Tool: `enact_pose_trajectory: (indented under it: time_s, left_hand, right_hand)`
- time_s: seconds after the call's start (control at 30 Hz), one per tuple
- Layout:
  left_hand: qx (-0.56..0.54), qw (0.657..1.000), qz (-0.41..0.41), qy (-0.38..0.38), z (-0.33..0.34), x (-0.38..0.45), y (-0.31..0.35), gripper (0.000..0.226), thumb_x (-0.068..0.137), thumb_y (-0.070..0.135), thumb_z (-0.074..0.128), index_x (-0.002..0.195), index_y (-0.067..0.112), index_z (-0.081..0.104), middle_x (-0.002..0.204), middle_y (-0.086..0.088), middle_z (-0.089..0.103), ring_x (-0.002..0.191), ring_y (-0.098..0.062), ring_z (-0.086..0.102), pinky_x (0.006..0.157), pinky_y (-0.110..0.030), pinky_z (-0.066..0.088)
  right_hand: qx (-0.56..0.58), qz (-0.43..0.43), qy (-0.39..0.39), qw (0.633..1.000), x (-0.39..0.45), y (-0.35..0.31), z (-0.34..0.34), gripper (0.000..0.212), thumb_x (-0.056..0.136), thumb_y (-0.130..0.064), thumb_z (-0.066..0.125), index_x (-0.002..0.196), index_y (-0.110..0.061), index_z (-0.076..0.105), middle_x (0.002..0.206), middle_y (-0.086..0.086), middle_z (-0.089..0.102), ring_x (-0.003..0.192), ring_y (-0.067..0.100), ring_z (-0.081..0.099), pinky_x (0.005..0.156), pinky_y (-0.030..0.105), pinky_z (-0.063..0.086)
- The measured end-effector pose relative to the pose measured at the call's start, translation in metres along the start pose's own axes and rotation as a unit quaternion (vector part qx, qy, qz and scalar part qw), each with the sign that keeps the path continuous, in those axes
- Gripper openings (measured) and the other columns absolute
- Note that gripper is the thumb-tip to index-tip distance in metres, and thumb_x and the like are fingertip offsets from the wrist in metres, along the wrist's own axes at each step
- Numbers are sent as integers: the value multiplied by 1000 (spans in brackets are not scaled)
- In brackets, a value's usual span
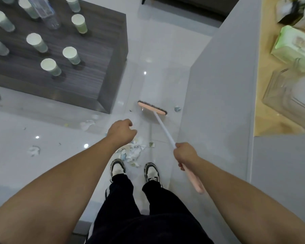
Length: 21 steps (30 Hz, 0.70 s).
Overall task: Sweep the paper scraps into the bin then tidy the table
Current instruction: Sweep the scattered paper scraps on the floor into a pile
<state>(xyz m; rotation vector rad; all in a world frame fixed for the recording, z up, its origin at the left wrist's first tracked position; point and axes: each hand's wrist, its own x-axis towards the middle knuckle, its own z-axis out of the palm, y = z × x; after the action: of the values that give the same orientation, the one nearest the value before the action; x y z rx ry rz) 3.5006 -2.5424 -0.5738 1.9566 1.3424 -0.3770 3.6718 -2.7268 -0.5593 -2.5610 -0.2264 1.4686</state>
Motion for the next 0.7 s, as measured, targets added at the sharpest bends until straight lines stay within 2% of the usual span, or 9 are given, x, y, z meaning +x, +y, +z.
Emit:
enact_pose_trajectory:
  time_s: [0.07,0.17,0.27,0.33,0.43,0.57,0.63,0.7]
  left_hand:
    - [-2,1000,-13,8,7,-14,4,46,85,39,59,127,22,56,124,-5,59,105,-22,55,76,-28,37]
    - [2,1000,-28,3,24,-35,4,45,86,42,60,126,22,56,122,-4,58,107,-21,54,79,-27,37]
    - [6,999,-47,-4,48,-54,-6,43,86,41,59,125,22,56,120,-3,58,107,-21,54,79,-27,37]
    - [20,998,-57,-16,63,-66,-14,44,85,40,60,126,22,57,121,-4,58,109,-21,54,82,-29,40]
    - [27,996,-76,-40,77,-79,-22,45,86,38,59,127,20,56,124,-6,58,112,-22,53,85,-29,39]
    - [21,996,-79,-41,79,-89,-20,46,88,39,58,129,19,55,127,-7,56,115,-22,52,89,-31,41]
    - [12,997,-66,-25,75,-91,-19,46,88,40,58,129,20,55,127,-5,56,116,-22,51,87,-30,40]
    - [3,998,-55,-10,67,-95,-20,45,88,41,57,129,21,55,125,-4,56,115,-21,51,82,-28,37]
  right_hand:
    - [38,-12,5,999,17,-5,-26,31,88,-9,46,117,-13,58,88,19,61,50,25,55,45,28,49]
    - [106,-6,-16,994,53,-12,-58,16,92,-5,55,107,0,53,79,19,52,52,24,51,47,30,50]
    - [113,34,-25,993,87,-13,-76,6,96,1,44,98,0,49,74,16,48,54,23,47,43,26,42]
    - [107,86,-18,990,105,-1,-80,17,95,-1,38,83,-5,48,71,9,44,54,17,41,40,18,36]
    - [129,127,-22,983,109,17,-63,23,92,0,36,72,-8,43,67,7,40,52,17,36,37,16,36]
    - [189,193,-52,961,81,32,-19,21,92,-4,41,75,-12,49,70,3,43,55,14,35,34,14,34]
    - [179,169,-83,966,56,34,5,19,91,-2,40,77,-12,49,67,5,41,54,15,32,35,14,32]
    - [161,137,-71,975,38,37,22,16,90,0,38,80,-10,47,63,7,37,51,18,28,37,16,33]
